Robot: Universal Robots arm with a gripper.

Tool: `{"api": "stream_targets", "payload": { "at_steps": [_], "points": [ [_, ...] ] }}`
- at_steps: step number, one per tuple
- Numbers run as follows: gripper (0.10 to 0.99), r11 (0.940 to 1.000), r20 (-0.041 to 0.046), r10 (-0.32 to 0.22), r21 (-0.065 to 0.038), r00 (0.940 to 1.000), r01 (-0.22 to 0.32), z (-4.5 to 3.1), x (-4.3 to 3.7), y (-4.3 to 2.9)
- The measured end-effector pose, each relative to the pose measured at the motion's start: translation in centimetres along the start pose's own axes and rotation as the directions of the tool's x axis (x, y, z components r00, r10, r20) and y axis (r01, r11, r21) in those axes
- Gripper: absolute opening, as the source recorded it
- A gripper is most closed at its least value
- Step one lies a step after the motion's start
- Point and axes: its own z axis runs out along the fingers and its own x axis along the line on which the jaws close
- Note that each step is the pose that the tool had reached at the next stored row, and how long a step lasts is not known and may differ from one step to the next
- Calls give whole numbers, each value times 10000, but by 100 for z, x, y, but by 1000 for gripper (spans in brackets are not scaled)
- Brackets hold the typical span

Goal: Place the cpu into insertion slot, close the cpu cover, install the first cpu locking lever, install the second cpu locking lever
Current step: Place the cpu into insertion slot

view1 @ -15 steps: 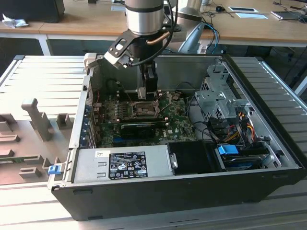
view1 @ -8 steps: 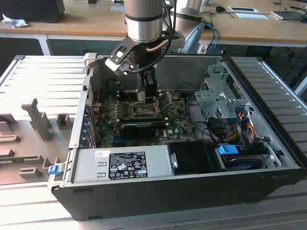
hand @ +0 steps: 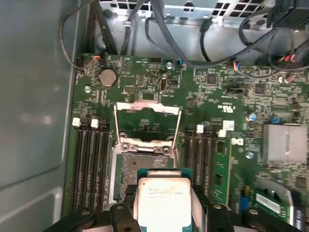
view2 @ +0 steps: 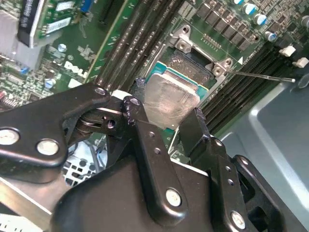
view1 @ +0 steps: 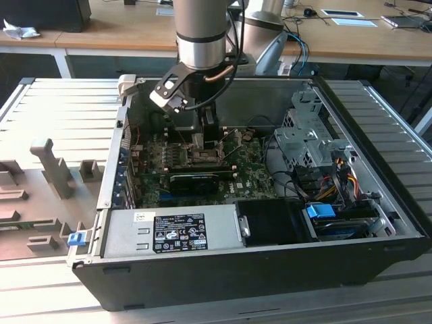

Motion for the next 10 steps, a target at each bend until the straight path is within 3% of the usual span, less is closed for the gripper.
{"api": "stream_targets", "payload": {
  "at_steps": [4, 10],
  "points": [
    [529, 10000, 2, 21, 3, 10000, -21, 151, 82, -8],
    [529, 9993, 34, 382, 9, 9993, -382, 282, 92, -20]
  ]
}}
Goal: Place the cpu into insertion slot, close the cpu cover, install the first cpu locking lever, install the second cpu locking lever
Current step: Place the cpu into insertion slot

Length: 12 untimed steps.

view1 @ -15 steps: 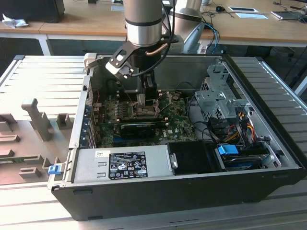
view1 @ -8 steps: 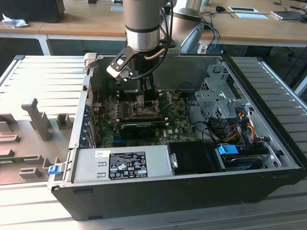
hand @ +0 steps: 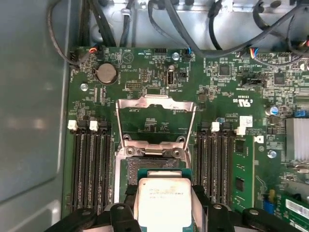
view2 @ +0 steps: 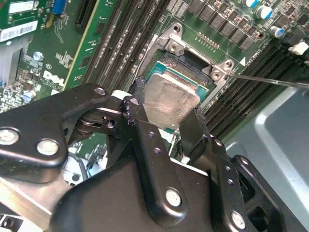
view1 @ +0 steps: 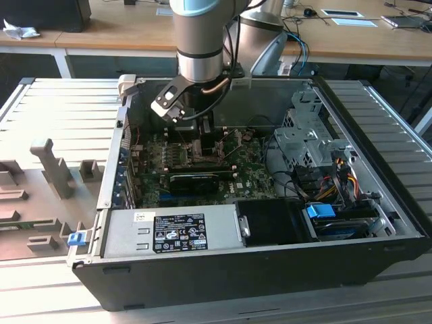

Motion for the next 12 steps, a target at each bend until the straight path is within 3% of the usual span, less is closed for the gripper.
{"api": "stream_targets", "payload": {
  "at_steps": [4, 12],
  "points": [
    [529, 10000, 0, 1, 1, 10000, -1, 74, 12, -6],
    [529, 9999, 12, 136, 7, 9999, -136, 146, 48, -11]
  ]
}}
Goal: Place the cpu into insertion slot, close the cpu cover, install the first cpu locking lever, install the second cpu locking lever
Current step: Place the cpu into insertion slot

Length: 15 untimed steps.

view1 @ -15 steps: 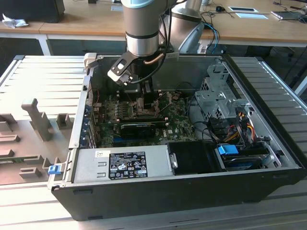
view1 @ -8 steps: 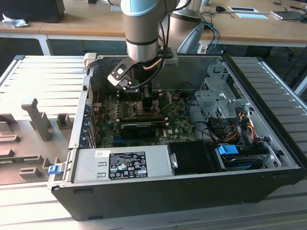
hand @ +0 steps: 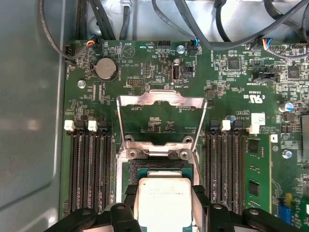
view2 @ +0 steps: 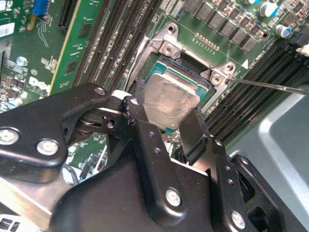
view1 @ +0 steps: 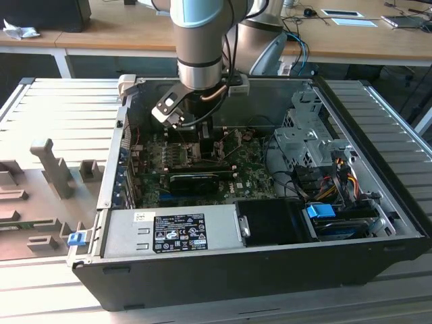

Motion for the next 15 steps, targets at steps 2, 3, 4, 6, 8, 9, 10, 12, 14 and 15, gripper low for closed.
{"api": "stream_targets", "payload": {
  "at_steps": [2, 3, 4, 6, 8, 9, 10, 12, 14, 15],
  "points": [
    [529, 10000, -1, 2, -1, 10000, -2, 21, 3, -3],
    [529, 10000, 3, 3, 1, 10000, -3, 32, 14, -4],
    [529, 10000, 4, 1, 1, 10000, -1, 40, 24, -2],
    [529, 10000, 10, -1, 5, 10000, 1, 53, 33, 2],
    [529, 10000, 14, 4, 7, 10000, -4, 62, 34, 2],
    [529, 10000, 16, 5, 8, 10000, -5, 67, 35, 4],
    [529, 10000, 17, 3, 10, 10000, -3, 70, 36, 9],
    [529, 10000, 22, 4, 11, 10000, -4, 80, 37, 17],
    [529, 10000, 24, 4, 12, 10000, -4, 92, 38, 17],
    [529, 10000, 25, 3, 13, 10000, -3, 98, 38, 16]
  ]
}}
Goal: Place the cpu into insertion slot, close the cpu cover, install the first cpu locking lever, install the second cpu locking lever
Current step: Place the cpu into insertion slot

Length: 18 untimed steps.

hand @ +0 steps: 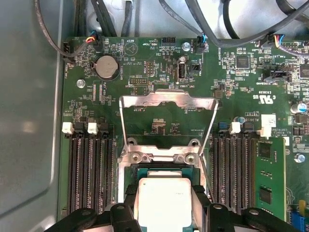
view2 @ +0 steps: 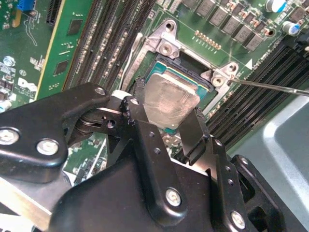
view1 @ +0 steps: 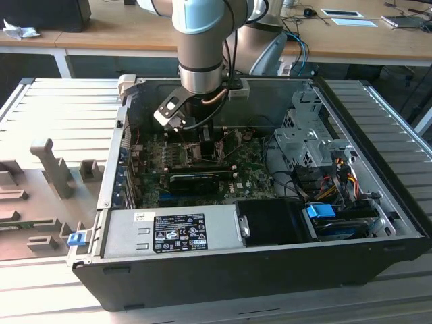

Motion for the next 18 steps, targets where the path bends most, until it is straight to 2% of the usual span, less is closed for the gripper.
{"api": "stream_targets", "payload": {
  "at_steps": [11, 12, 15, 18],
  "points": [
    [537, 10000, -1, 0, -1, 10000, 0, 3, 0, 0],
    [604, 10000, -1, -1, -1, 10000, 1, 3, 0, 0],
    [604, 10000, -2, 0, 0, 10000, 0, 3, 2, 0],
    [604, 10000, -1, 0, 0, 10000, 0, -46, 2, 4]
  ]
}}
